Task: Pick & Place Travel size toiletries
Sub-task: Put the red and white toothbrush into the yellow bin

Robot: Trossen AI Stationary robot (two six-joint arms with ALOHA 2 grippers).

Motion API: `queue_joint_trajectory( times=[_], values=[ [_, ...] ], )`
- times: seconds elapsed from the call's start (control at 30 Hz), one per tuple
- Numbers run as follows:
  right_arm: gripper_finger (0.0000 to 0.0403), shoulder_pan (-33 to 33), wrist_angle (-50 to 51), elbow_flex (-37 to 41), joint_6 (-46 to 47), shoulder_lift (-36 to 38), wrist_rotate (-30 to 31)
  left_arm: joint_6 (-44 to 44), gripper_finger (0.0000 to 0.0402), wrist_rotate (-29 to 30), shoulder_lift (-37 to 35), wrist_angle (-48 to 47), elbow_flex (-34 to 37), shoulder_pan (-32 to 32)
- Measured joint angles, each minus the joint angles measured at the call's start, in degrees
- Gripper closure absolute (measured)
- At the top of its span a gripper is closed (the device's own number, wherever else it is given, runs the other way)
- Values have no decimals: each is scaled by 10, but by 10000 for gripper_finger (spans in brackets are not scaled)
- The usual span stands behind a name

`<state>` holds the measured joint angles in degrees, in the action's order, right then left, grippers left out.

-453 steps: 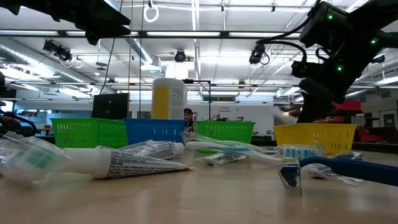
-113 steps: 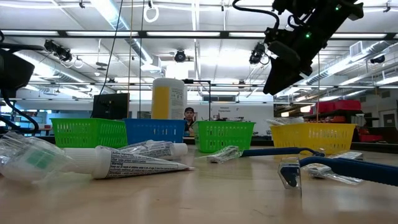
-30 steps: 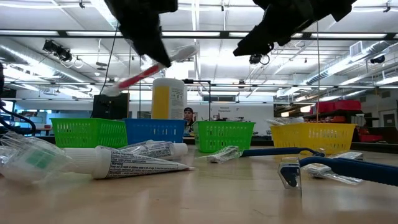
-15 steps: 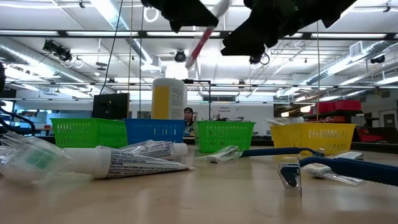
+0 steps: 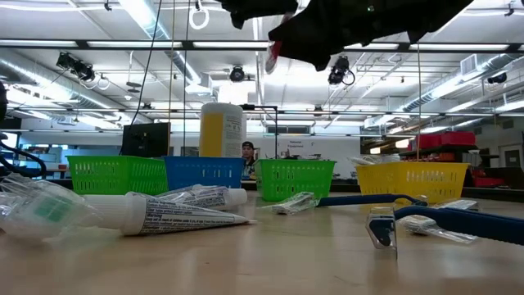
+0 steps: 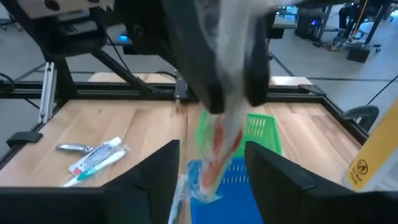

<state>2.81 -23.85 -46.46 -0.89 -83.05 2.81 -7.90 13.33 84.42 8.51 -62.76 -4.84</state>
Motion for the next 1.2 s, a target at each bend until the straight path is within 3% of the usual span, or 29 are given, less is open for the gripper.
queue_joint_trajectory(
  times=[0.57, 1.2],
  values=[
    [369, 0, -22, 0, -1, 1, -3, 2, 376, 0, 0, -3, 0, 0],
    [378, 0, 12, 0, 20, 2, -4, 6, 334, 13, 0, -39, 0, 0]
  ],
)
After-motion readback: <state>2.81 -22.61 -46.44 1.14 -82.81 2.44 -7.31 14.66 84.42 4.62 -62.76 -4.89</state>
